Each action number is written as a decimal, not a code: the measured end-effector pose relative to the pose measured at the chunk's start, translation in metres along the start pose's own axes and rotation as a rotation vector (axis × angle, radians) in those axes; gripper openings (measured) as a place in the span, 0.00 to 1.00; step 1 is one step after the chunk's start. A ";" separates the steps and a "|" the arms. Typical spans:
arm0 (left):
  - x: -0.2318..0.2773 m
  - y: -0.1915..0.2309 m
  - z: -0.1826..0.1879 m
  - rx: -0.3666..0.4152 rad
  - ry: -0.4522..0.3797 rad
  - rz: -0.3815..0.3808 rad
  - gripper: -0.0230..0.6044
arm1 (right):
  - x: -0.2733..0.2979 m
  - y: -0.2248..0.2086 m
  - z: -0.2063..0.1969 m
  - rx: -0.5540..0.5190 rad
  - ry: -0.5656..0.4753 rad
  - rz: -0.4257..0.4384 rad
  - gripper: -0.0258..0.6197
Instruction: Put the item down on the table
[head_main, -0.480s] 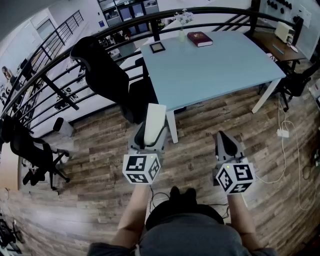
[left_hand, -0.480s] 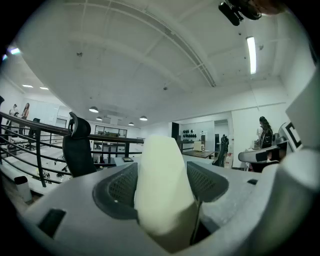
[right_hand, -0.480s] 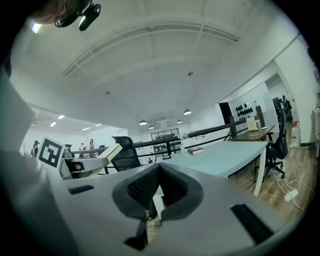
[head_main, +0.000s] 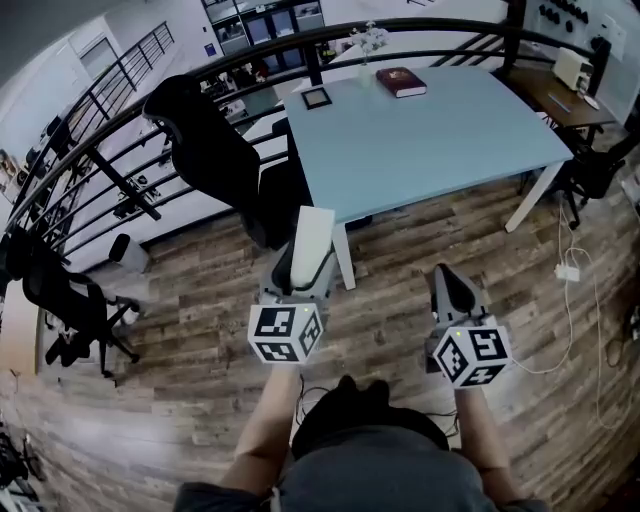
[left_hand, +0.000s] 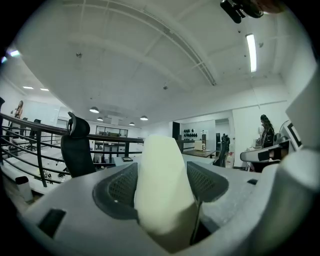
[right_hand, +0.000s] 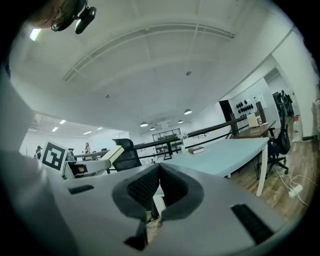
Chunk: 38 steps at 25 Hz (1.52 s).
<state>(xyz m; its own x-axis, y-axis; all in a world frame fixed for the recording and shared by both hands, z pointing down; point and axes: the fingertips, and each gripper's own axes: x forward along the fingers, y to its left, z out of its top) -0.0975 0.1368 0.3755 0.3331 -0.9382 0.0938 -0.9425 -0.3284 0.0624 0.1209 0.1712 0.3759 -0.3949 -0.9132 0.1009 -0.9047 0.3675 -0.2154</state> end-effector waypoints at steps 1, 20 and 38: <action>0.001 -0.001 0.000 -0.001 -0.002 0.004 0.53 | 0.000 -0.002 0.000 0.002 -0.001 0.000 0.04; 0.097 0.036 -0.007 -0.011 0.012 0.040 0.53 | 0.081 -0.050 0.009 0.014 0.001 -0.008 0.04; 0.277 0.132 0.012 -0.004 0.021 -0.018 0.53 | 0.273 -0.083 0.044 0.022 0.013 -0.076 0.04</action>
<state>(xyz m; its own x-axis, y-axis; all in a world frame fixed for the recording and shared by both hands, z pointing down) -0.1299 -0.1679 0.3974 0.3503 -0.9298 0.1134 -0.9363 -0.3444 0.0687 0.0955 -0.1165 0.3790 -0.3270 -0.9359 0.1308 -0.9287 0.2927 -0.2276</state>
